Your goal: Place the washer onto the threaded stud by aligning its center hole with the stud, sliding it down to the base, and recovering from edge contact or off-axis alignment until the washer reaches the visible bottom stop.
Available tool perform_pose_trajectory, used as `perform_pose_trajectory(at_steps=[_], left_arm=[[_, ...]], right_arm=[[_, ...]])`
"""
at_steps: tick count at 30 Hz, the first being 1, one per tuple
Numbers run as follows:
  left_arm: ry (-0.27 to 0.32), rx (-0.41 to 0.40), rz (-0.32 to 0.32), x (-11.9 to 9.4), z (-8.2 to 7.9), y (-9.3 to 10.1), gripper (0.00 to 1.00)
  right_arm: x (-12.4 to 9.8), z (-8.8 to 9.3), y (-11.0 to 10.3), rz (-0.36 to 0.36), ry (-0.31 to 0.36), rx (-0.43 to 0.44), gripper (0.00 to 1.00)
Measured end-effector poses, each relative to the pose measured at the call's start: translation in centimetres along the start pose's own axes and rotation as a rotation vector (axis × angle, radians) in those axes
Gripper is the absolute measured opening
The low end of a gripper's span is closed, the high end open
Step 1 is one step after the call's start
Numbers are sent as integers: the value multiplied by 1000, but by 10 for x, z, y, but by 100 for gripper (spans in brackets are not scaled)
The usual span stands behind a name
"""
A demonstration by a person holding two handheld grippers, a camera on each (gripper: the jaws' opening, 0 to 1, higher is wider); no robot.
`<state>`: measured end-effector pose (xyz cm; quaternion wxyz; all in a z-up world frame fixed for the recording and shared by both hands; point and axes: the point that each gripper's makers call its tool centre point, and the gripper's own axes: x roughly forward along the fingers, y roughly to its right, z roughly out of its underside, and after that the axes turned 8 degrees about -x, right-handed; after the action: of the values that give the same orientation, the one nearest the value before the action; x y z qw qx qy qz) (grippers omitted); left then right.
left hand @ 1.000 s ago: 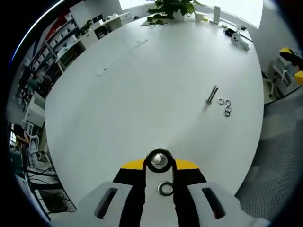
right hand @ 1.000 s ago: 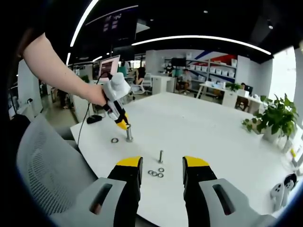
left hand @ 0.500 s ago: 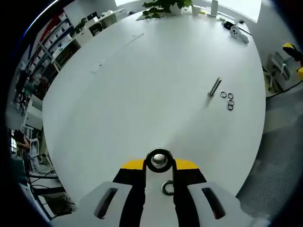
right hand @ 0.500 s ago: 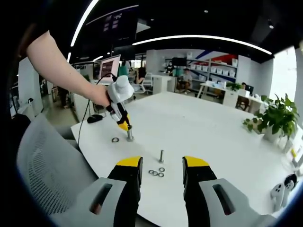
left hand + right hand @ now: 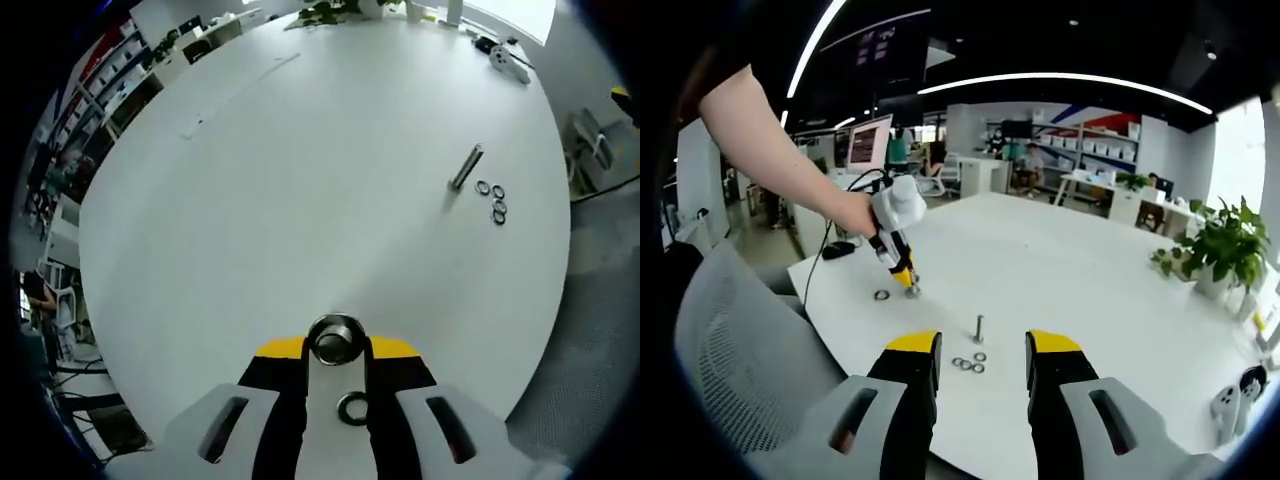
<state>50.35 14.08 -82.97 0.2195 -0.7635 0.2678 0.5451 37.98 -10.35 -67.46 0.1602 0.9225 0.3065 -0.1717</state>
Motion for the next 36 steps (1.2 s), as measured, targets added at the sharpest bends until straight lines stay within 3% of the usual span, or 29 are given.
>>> perform_pose_trajectory(at_steps=[8,22,36], left_arm=[[-28,-25,4,14,7,5,19],[-63,-42,8,16,17,4,21],[-42,-169,17,3,36,-7,22]], right_arm=[[0,2,2,7,-7,4,36],[-1,2,2,11,-9,-4,36],[-1,1,1,9,-5,-6,36]])
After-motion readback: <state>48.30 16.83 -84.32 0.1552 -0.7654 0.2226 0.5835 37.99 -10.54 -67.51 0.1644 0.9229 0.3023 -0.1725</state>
